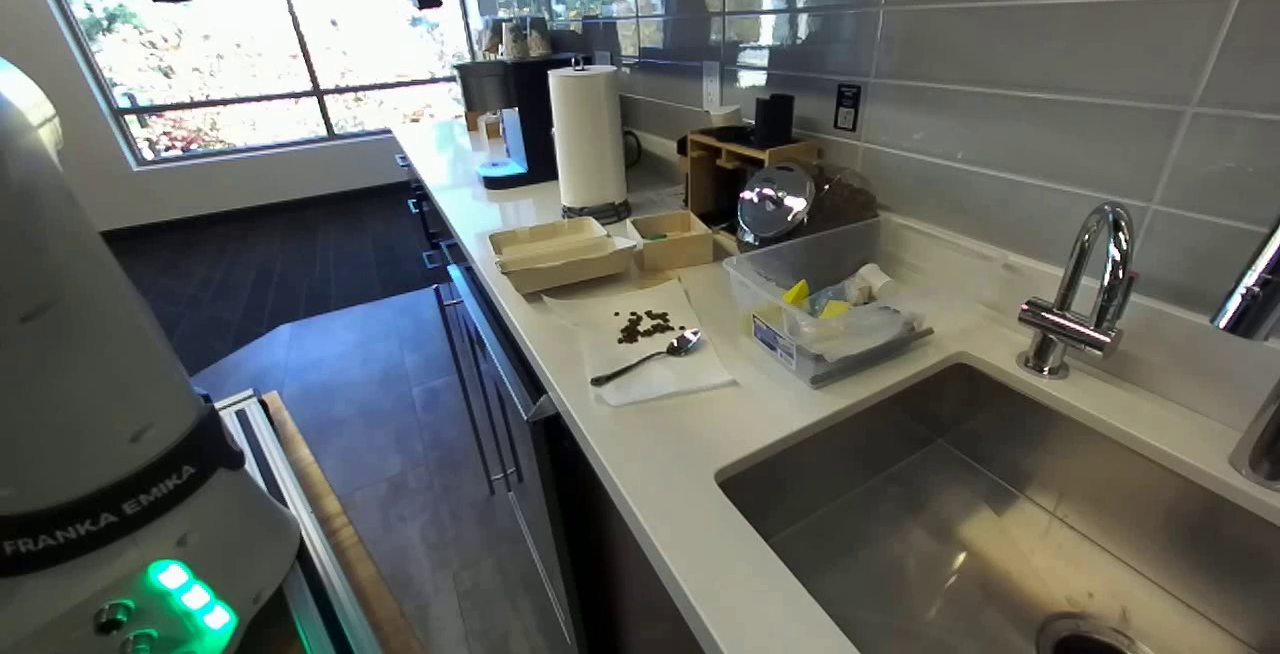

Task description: Put the spoon directly on the counter

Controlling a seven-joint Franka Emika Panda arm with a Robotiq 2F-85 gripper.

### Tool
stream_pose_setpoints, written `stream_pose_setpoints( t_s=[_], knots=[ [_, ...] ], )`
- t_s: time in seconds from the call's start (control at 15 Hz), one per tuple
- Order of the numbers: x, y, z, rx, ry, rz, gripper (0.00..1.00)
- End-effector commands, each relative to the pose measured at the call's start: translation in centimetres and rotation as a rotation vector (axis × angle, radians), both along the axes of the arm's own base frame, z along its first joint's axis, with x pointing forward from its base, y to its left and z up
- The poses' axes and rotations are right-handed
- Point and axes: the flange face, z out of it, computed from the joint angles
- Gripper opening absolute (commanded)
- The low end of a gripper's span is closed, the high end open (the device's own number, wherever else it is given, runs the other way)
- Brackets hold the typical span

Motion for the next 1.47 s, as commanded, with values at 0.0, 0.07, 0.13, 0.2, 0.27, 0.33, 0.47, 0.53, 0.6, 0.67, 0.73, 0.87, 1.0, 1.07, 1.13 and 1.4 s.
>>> stream_pose_setpoints(
  t_s=[0.0,0.07,0.13,0.2,0.27,0.33,0.47,0.53,0.6,0.67,0.73,0.87,1.0,1.07,1.13,1.4],
  knots=[
    [0.0,0.0,0.1,0.000,0.001,0.000,1.00],
    [0.0,0.0,0.1,0.000,0.001,0.000,1.00],
    [0.9,-0.1,-0.3,0.016,-0.011,-0.014,1.00],
    [1.6,0.0,-0.8,0.030,-0.009,-0.019,1.00],
    [2.6,0.0,-1.6,0.043,-0.013,-0.036,1.00],
    [3.5,-0.1,-2.3,0.047,-0.027,-0.054,1.00],
    [5.4,-0.4,-4.7,0.068,-0.046,-0.098,1.00],
    [6.3,-0.6,-5.9,0.077,-0.062,-0.127,1.00],
    [7.4,-0.8,-7.6,0.094,-0.054,-0.149,1.00],
    [8.3,-1.0,-9.1,0.110,-0.055,-0.164,1.00],
    [9.3,-1.2,-10.9,0.117,-0.049,-0.179,1.00],
    [11.0,-1.9,-14.0,0.133,-0.055,-0.198,1.00],
    [12.8,-2.5,-16.9,0.155,-0.057,-0.231,1.00],
    [13.5,-2.7,-18.4,0.160,-0.055,-0.243,1.00],
    [14.3,-2.8,-19.9,0.171,-0.051,-0.256,1.00],
    [16.3,-3.5,-25.2,0.174,-0.058,-0.301,1.00]
  ],
)
